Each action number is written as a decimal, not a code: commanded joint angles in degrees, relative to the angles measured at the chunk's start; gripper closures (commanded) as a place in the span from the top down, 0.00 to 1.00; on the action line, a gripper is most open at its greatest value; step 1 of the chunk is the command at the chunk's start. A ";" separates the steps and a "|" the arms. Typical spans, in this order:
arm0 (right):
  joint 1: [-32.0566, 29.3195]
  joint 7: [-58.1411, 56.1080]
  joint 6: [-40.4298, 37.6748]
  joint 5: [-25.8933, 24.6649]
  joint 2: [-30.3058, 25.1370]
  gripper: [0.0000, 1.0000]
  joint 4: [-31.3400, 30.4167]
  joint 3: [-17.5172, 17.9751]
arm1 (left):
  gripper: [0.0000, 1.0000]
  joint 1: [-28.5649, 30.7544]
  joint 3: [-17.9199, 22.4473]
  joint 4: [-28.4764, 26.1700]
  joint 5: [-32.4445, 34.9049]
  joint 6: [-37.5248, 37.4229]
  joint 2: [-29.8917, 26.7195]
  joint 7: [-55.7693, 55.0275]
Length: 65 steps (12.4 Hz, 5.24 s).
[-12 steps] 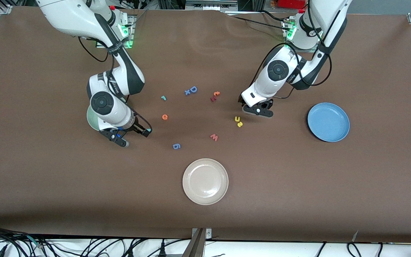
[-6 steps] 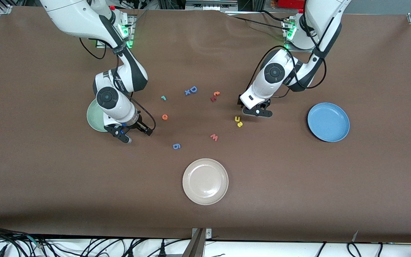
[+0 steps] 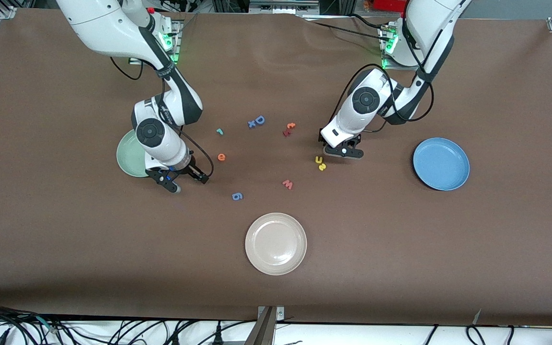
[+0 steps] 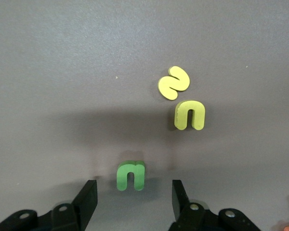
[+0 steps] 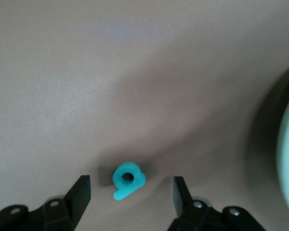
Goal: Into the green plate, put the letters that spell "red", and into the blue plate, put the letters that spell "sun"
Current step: 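Grasp the green letter with the left gripper while the right gripper grasps teal, then carry the green letter to the blue plate while the right gripper carries teal, then release both letters and move both grippers back to the letters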
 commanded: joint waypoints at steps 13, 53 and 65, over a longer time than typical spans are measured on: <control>0.47 -0.72 1.39 -0.01 0.67 0.46 -0.36 0.07 | 0.02 -1.37 2.70 0.55 1.09 0.80 -0.61 3.23; 0.47 -29.56 -23.39 6.50 -9.26 1.00 2.36 -2.49 | 1.00 -3.64 14.30 2.66 0.39 -10.63 -10.55 14.91; 7.24 -21.38 -17.16 5.53 -0.04 0.62 7.82 -0.19 | 0.99 -16.66 14.39 15.84 3.18 -7.29 5.01 -13.71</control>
